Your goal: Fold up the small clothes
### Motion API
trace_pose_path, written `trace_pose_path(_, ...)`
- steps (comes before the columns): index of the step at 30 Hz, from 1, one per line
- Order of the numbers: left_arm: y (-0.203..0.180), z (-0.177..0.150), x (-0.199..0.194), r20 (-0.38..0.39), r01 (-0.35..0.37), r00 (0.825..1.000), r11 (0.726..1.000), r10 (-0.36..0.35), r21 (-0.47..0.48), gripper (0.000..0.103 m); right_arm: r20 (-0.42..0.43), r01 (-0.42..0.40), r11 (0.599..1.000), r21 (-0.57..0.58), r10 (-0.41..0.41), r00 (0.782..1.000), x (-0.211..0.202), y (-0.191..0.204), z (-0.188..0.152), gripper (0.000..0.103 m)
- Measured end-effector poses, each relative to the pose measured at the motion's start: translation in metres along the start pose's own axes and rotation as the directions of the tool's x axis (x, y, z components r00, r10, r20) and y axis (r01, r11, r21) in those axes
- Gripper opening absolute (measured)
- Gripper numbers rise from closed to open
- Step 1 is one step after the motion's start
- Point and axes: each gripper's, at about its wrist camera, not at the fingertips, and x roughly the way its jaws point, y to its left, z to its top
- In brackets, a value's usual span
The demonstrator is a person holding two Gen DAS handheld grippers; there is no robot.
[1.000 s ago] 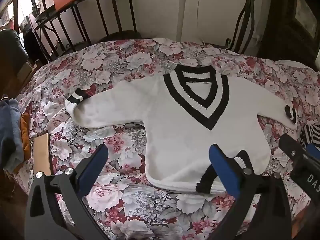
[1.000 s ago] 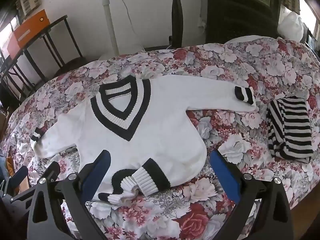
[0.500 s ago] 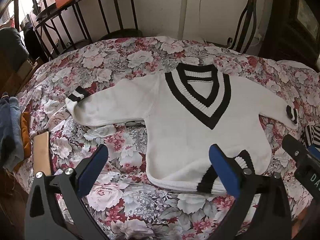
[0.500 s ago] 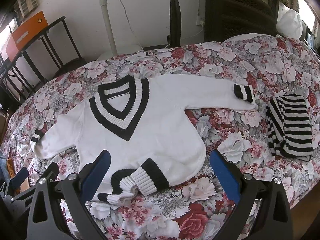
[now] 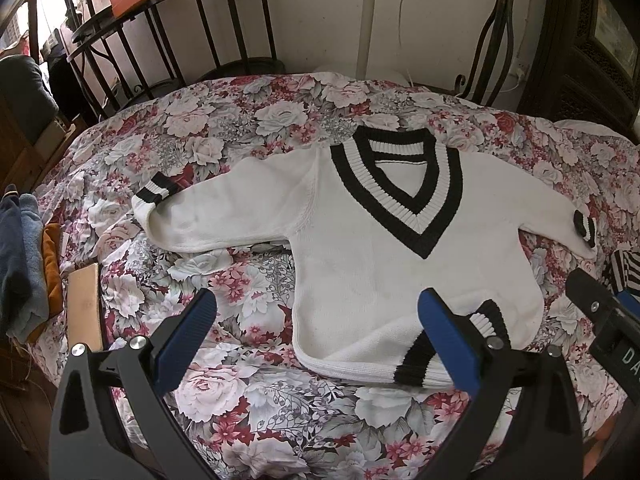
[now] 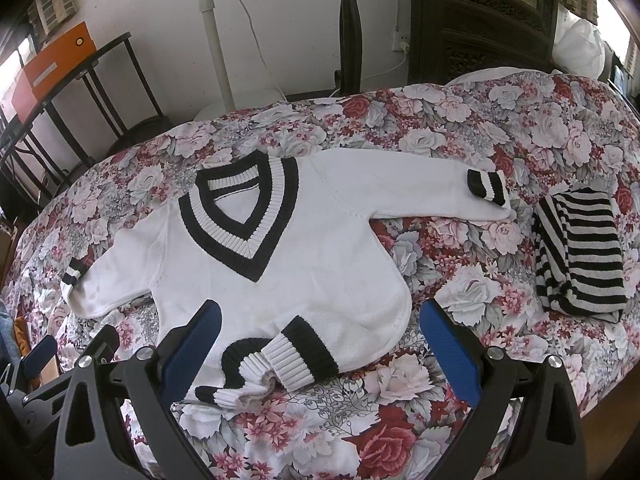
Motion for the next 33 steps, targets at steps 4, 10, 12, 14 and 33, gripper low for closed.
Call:
trace_pose_path(4,0.0007,-0.0006,0.0002,-0.001,0.0,1.0,1.0,0.0,0.0,0.098,-0.001,0.0,1.0,0.0,0.0,1.0,0.0,-0.0001,-0.0002,0.1)
trace_pose_path(10,-0.0006,0.0004,-0.0001,-0.001,-0.002,1.0,1.0,0.002,0.001,0.098,0.0,-0.001,1.0,0.0,0.001,1.0,0.0001,-0.0006,-0.0004,0.1)
trace_pose_path(12,-0.0006,0.0006,-0.0001,-0.001,-0.002,1.0,1.0,0.002,0.001,0.098,-0.001,-0.001,1.0,0.0,0.001,1.0,-0.0001,0.0,0.0002,0.1)
trace_pose_path(14,-0.0006,0.0006,-0.0001,-0.002,-0.002,1.0,1.0,0.002,-0.001,0.098,0.0,-0.001,1.0,0.0,0.001,1.0,-0.0002,0.0003,0.0004,0.1)
trace_pose_path(33,-0.0003,-0.0018,0.0049,-0.017,-0.007,1.0,1.0,0.008,0.007,0.098,-0.019,-0.005,1.0,0.004,0.005,1.0,0.008,-0.0019,-0.0042,0.1)
